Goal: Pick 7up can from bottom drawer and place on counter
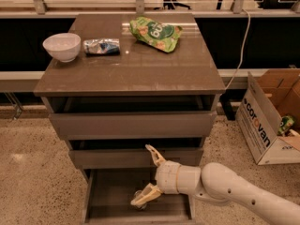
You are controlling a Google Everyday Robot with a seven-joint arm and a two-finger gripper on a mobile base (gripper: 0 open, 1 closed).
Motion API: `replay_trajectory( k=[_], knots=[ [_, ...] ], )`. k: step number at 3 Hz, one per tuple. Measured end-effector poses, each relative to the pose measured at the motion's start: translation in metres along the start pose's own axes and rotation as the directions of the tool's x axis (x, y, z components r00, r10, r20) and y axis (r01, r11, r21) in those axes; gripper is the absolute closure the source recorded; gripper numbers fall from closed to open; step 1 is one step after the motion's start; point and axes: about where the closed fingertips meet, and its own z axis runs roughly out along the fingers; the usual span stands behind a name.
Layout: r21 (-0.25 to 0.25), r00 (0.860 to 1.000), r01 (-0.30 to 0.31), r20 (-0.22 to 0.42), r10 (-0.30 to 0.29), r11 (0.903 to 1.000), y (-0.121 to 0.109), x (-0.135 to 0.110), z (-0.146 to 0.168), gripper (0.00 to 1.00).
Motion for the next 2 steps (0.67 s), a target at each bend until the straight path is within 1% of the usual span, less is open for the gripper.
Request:
replay_trajectory(
  k=[1,2],
  knots=[
    [-0.013,1.000,-0.017,-0.020,0.017,0.9998,0.011,0.042,0.011,0.00],
    [0.025,0.996,-0.082,-0.033,0.083,0.9963,0.034,0.133,0.029,0.00]
  ],
)
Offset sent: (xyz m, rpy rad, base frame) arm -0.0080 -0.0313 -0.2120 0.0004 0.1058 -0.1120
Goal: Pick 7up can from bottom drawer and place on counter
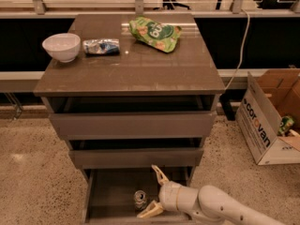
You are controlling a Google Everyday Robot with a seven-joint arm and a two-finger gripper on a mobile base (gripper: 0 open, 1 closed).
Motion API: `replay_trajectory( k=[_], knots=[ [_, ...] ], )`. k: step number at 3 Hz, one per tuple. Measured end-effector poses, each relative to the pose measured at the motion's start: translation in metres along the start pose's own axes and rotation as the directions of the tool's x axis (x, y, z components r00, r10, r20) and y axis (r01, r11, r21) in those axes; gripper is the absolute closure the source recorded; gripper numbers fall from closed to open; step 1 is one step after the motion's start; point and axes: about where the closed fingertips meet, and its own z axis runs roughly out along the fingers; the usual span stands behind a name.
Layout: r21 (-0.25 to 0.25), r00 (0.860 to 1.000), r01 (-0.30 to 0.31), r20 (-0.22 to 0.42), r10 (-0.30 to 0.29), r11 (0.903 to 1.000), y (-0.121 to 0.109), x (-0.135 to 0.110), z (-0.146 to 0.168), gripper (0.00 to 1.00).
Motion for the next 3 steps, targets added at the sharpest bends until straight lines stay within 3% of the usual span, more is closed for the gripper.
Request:
replay_trajectory(
  k=[1,3],
  knots=[
    [0.016,0.998,-0.059,0.016,0.058,0.9982,0.010,0.046,0.016,0.00],
    [0.022,0.991,-0.132,0.027,0.132,0.9910,0.025,0.116,0.063,0.00]
  ],
)
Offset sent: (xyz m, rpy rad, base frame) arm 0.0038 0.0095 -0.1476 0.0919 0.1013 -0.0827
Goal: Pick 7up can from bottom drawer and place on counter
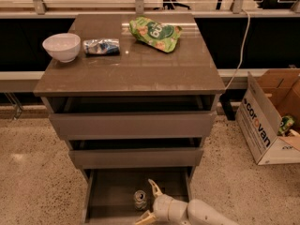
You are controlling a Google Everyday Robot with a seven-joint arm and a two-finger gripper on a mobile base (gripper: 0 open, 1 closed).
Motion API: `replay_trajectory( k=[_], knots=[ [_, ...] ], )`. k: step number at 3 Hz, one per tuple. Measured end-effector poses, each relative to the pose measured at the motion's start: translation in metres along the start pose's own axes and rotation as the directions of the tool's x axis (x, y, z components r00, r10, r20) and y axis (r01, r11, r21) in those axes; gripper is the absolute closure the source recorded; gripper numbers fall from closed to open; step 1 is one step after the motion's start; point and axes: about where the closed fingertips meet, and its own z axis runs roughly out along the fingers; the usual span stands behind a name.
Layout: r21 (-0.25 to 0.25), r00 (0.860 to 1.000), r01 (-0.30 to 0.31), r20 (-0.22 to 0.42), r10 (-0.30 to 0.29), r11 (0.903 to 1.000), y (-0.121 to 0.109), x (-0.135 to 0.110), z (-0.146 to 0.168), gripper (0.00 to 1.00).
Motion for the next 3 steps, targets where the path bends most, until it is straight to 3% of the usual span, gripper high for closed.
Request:
replay_trajectory(
  k=[1,3],
  knots=[
    [0.007,1.000,-0.028,-0.007,0.028,0.9996,0.000,0.030,0.020,0.00],
    [0.043,0.996,-0.050,-0.071,0.053,0.9978,-0.027,0.074,0.046,0.00]
  ],
)
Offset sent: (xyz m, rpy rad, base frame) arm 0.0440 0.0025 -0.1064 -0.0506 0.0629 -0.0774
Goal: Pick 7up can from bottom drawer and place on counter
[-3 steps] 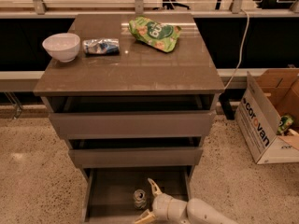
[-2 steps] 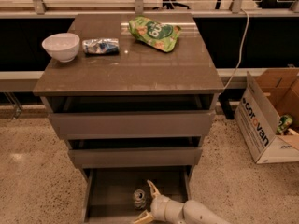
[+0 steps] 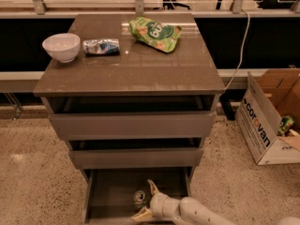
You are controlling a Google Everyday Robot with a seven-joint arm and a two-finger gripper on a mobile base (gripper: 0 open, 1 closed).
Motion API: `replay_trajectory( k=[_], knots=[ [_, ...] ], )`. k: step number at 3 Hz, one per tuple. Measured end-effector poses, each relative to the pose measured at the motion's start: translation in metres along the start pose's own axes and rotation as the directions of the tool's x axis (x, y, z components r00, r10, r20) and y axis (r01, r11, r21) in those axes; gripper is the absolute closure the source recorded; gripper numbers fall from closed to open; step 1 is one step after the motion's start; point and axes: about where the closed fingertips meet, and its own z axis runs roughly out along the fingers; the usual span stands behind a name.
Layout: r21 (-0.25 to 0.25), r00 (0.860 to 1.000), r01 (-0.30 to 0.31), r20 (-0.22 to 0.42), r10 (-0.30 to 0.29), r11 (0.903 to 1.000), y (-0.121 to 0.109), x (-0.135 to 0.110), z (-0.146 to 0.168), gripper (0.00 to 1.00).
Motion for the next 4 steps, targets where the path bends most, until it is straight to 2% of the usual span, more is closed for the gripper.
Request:
replay_trajectory(
  k=[2,3,4],
  knots=[
    [0.013,0.996,-0.019,-0.088,0.020,0.9997,-0.022,0.020,0.014,0.00],
    [-0.005,0.994,-0.018,-0.105,0.017,0.9998,-0.023,0.024,0.026,0.14],
    [-0.018,0.995,-0.019,-0.094,0.017,0.9997,-0.023,0.024,0.034,0.37]
  ],
)
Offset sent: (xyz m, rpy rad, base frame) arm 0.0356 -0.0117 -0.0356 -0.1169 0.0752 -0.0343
